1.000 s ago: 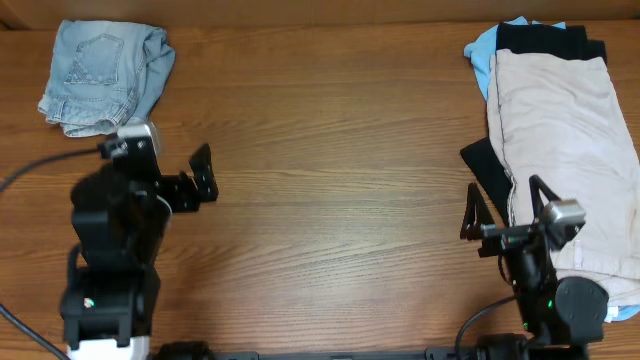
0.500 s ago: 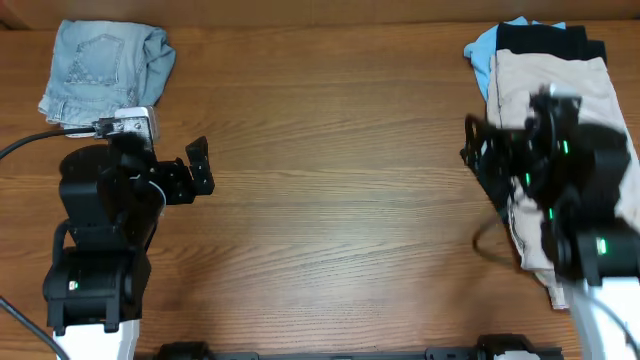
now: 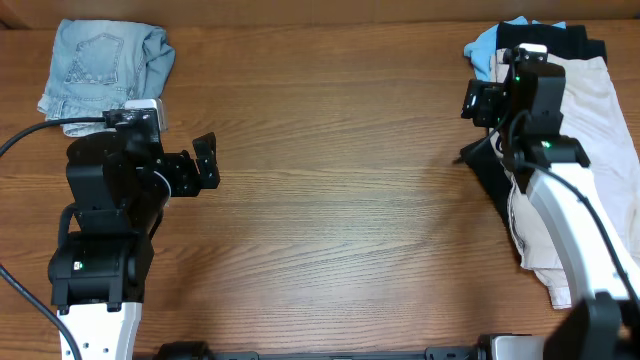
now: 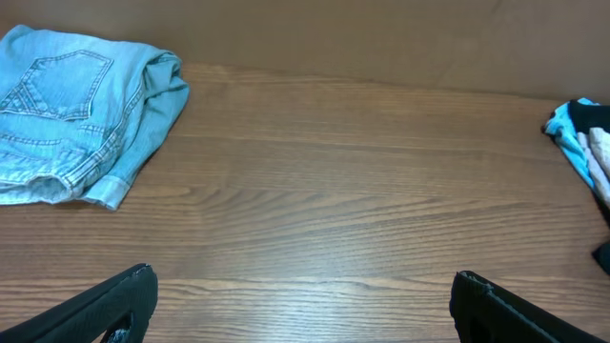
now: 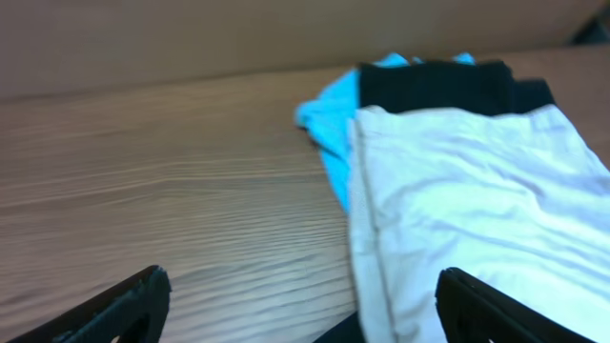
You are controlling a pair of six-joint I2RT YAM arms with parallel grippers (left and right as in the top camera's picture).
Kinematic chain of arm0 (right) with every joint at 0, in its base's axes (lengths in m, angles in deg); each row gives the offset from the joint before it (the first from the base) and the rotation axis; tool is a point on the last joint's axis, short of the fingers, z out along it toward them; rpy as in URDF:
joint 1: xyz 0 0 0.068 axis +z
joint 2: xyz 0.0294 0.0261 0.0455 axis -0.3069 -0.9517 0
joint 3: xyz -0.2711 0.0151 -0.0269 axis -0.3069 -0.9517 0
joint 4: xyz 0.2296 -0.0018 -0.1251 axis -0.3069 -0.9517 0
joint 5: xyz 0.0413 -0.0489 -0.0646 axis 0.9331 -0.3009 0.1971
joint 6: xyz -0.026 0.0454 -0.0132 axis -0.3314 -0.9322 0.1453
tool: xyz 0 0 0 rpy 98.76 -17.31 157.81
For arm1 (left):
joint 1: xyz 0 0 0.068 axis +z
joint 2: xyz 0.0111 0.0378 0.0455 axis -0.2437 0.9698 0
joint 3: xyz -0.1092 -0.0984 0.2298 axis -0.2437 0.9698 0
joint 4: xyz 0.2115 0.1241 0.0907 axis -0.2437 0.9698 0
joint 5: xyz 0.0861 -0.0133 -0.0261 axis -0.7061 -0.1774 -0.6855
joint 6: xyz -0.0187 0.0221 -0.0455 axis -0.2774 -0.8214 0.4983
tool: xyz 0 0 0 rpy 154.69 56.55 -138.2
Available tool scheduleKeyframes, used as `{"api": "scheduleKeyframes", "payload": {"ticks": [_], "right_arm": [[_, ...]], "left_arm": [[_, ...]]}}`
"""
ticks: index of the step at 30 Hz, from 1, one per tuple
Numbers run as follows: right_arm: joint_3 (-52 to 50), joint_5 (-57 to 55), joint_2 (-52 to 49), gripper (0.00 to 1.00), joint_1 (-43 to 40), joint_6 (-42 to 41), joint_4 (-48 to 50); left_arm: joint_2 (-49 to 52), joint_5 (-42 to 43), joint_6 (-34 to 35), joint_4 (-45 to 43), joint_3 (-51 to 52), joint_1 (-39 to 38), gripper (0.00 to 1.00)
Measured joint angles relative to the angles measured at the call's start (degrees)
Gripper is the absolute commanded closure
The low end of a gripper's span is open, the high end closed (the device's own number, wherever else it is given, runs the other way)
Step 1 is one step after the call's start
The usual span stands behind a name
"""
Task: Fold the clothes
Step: 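Move the right gripper to the beige shorts on the right stack, then grasp the beige shorts with the right gripper and drag them leftward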
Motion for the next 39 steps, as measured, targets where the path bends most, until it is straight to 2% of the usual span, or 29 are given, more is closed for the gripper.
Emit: {"api": "scheduleKeyframes", "payload": {"ticks": [10, 14, 22, 24, 25, 26, 28, 32, 36, 39], "right_arm": [[0.00, -5.49, -16.31, 0.12, -4.83, 1.33, 5.20], [0.00, -6.62, -18.38, 0.14, -6.47, 1.36, 4.94], [0.00, -6.99, -20.55, 0.26, -7.58, 1.44, 0.57], [0.00, -6.97, -20.87, 0.34, -7.56, 1.49, -0.42], [0.00, -7.04, -21.03, 0.44, -7.56, 1.46, -0.83], [0.00, -7.08, -21.20, 0.48, -7.58, 1.49, -1.18], [0.00, -7.76, -21.62, 0.55, -7.58, 1.49, -1.62], [0.00, -10.12, -21.90, 0.62, -7.58, 1.57, -1.66], [0.02, -12.20, -21.90, 0.78, -7.56, 1.84, -1.81], [0.22, -12.81, -21.90, 0.87, -7.56, 1.51, -2.25]], "left_arm": [[6.54, 1.81, 0.02, 0.07, -0.02, -0.02, 0.09], [9.60, 2.38, 0.09, 0.04, -0.02, -0.11, 0.10], [13.62, 2.62, 0.31, 0.04, -0.04, -0.76, 0.10], [14.34, 2.78, 0.31, 0.04, -0.04, -0.98, 0.10], [14.47, 2.78, 0.33, 0.04, -0.02, -0.98, 0.10], [14.69, 2.75, 0.33, 0.04, -0.02, -0.98, 0.10], [14.86, 2.78, 0.33, 0.04, -0.02, -0.96, 0.09], [14.88, 2.75, 0.33, 0.04, -0.04, -0.96, 0.09], [14.88, 2.75, 0.33, 0.04, -0.02, -0.98, 0.09], [14.88, 2.75, 0.31, 0.00, -0.02, -0.98, 0.09]]}}
